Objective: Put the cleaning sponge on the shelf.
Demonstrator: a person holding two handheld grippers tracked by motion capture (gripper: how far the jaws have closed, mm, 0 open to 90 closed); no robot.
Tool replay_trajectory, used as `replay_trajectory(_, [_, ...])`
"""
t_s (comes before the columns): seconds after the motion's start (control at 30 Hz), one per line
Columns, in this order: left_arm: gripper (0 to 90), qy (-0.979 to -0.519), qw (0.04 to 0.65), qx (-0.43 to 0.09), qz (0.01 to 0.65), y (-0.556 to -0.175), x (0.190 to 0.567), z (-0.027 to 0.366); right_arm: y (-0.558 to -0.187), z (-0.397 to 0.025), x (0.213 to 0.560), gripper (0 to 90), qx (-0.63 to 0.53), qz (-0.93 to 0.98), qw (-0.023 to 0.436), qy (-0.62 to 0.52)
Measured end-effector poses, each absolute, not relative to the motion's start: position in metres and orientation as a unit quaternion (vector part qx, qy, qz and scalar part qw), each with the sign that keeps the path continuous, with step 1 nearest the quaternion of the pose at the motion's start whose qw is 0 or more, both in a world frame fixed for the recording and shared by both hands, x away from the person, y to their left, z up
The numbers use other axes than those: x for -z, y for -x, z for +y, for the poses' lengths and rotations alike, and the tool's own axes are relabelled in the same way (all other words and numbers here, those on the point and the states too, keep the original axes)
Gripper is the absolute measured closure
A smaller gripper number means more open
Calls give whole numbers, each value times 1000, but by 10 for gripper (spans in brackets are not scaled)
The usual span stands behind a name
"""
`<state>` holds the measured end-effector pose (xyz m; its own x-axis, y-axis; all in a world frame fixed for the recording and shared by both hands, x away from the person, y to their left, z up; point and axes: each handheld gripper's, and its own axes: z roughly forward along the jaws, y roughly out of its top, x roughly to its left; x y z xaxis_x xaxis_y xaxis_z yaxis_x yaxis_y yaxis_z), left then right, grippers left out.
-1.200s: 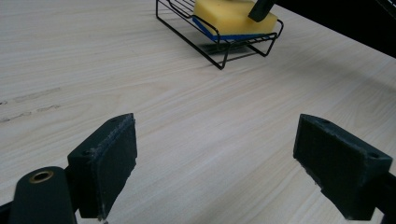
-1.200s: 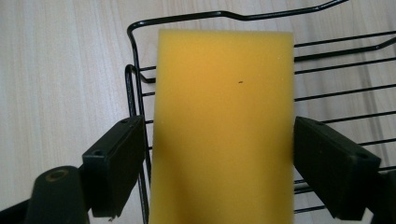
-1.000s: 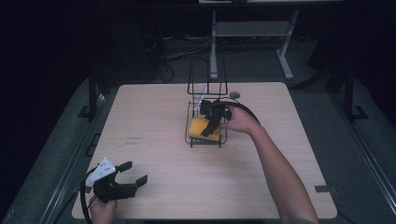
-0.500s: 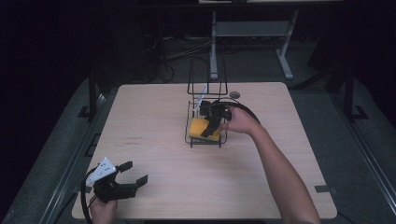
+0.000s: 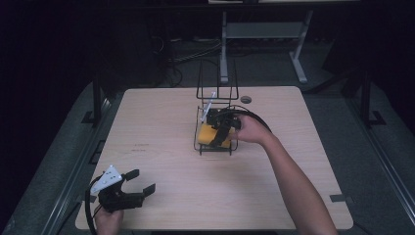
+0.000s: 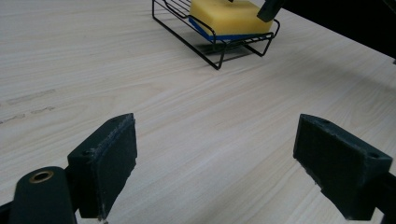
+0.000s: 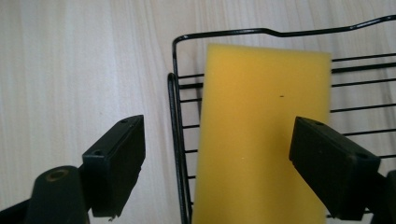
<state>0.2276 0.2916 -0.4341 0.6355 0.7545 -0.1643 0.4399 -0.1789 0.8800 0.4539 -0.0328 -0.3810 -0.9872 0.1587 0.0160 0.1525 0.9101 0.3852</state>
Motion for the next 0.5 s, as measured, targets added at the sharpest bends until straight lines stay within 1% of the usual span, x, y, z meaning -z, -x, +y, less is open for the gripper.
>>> replay_trajectory(0.5, [128, -753, 502, -157, 396, -227, 434, 291, -442, -30, 382, 178, -190, 979, 13, -73])
